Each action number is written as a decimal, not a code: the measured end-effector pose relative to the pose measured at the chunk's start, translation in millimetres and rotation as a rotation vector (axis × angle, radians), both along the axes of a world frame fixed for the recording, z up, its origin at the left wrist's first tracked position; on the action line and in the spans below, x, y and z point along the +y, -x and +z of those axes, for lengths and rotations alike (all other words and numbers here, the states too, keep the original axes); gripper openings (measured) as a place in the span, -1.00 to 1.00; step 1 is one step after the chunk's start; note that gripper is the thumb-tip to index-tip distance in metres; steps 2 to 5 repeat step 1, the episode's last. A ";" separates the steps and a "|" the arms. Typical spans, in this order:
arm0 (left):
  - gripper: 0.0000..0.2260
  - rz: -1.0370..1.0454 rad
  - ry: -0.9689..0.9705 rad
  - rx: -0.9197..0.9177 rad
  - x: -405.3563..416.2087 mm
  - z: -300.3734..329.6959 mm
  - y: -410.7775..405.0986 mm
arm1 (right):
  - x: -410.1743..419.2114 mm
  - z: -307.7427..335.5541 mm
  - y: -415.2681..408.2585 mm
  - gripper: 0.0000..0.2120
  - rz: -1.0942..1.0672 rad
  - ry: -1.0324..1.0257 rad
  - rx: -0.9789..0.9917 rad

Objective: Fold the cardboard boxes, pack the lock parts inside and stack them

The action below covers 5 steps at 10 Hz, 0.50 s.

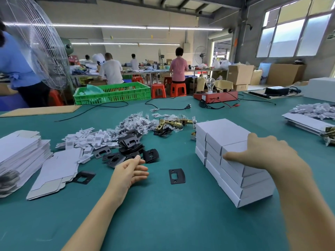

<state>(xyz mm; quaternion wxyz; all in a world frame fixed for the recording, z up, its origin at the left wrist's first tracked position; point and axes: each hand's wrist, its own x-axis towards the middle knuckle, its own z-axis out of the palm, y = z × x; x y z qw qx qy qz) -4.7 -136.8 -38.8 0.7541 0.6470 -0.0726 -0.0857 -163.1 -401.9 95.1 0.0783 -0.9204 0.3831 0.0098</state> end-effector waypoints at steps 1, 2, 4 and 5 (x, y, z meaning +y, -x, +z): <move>-0.72 0.005 -0.018 0.008 -0.8 -0.9 -1.5 | 0.4 11.9 -2.9 -0.30 0.044 0.068 0.017; -0.72 0.005 -0.018 0.008 -0.8 -0.9 -1.5 | 0.4 11.9 -2.9 -0.30 0.044 0.068 0.017; -0.72 0.005 -0.018 0.008 -0.8 -0.9 -1.5 | 0.4 11.9 -2.9 -0.30 0.044 0.068 0.017; -0.72 0.005 -0.018 0.008 -0.8 -0.9 -1.5 | 0.4 11.9 -2.9 -0.30 0.044 0.068 0.017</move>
